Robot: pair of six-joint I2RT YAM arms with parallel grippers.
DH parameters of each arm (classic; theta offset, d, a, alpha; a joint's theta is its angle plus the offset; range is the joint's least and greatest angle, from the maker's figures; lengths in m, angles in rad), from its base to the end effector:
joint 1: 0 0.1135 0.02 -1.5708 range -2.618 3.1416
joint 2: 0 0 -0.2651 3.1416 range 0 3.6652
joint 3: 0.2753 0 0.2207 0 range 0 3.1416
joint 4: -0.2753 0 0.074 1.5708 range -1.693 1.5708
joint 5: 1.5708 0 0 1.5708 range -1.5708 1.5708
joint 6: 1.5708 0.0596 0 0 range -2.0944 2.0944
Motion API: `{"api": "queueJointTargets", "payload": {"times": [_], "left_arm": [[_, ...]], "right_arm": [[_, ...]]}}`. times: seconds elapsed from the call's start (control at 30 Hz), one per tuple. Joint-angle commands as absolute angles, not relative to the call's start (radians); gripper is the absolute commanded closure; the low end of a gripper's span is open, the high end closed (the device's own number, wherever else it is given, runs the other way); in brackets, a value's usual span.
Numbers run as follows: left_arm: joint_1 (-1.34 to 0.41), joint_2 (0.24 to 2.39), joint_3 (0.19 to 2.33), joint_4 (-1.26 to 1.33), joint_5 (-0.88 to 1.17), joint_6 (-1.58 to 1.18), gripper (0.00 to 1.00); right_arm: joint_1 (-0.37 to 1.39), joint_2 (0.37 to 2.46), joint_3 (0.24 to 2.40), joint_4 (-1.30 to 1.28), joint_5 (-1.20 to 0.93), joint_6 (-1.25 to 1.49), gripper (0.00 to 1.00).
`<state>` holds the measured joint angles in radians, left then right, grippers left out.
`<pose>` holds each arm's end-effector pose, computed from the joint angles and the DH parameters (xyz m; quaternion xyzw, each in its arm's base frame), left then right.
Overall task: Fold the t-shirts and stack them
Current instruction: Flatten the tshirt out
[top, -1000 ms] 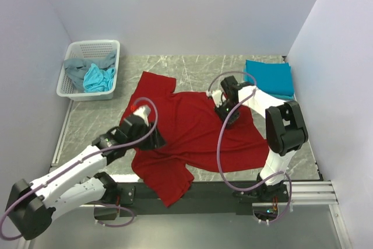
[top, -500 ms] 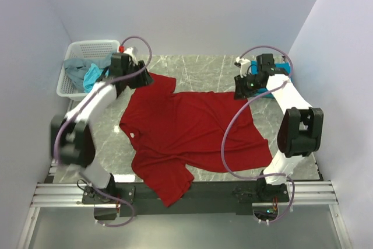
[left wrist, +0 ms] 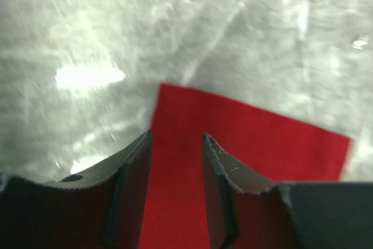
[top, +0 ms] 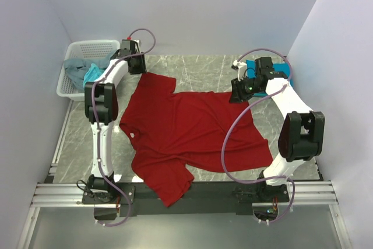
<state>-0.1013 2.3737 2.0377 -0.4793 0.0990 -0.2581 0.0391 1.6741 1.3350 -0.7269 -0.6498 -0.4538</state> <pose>0.5191 -0.0587 0.1872 -0.0545 0.9269 -0.1111 0.3542 0.3247 0.0488 0.2568 -0.3012 0.8705 0.2538 0.2952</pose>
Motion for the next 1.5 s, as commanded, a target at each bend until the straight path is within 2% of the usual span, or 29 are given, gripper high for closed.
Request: {"api": "queueJointTargets", "payload": {"times": [0.0, 0.3, 0.7, 0.83, 0.93, 1.03, 1.07, 1.27, 1.47], "left_arm": [[-0.098, 2.425, 2.135, -0.539, 0.028, -0.161, 0.55], [-0.086, 2.545, 2.236, -0.554, 0.164, -0.086, 0.55], [-0.129, 2.594, 2.283, -0.597, 0.108, -0.077, 0.58], [-0.153, 2.602, 2.283, -0.62, 0.054, -0.058, 0.62], [-0.164, 2.599, 2.272, -0.62, 0.028, -0.06, 0.71], [-0.164, 2.597, 2.272, -0.62, 0.003, -0.069, 0.89], [-0.161, 2.592, 2.267, -0.617, -0.049, -0.072, 1.0], [-0.109, 2.513, 2.247, -0.575, -0.179, -0.123, 1.0], [-0.031, 2.465, 2.234, -0.563, -0.169, -0.149, 1.0]], "right_arm": [[0.037, 1.661, 1.358, -0.739, -0.687, -0.471, 0.64], [0.037, 1.66, 1.359, -0.749, -0.698, -0.474, 0.64], [0.032, 1.674, 1.37, -0.765, -0.706, -0.48, 0.64], [0.026, 1.672, 1.373, -0.772, -0.71, -0.482, 0.64], [0.02, 1.671, 1.374, -0.775, -0.713, -0.485, 0.64], [0.017, 1.672, 1.376, -0.782, -0.713, -0.489, 0.64], [0.017, 1.672, 1.374, -0.781, -0.713, -0.488, 0.64], [0.012, 1.704, 1.385, -0.793, -0.664, -0.491, 0.64], [0.023, 1.819, 1.471, -0.775, -0.562, -0.454, 0.63]]}}
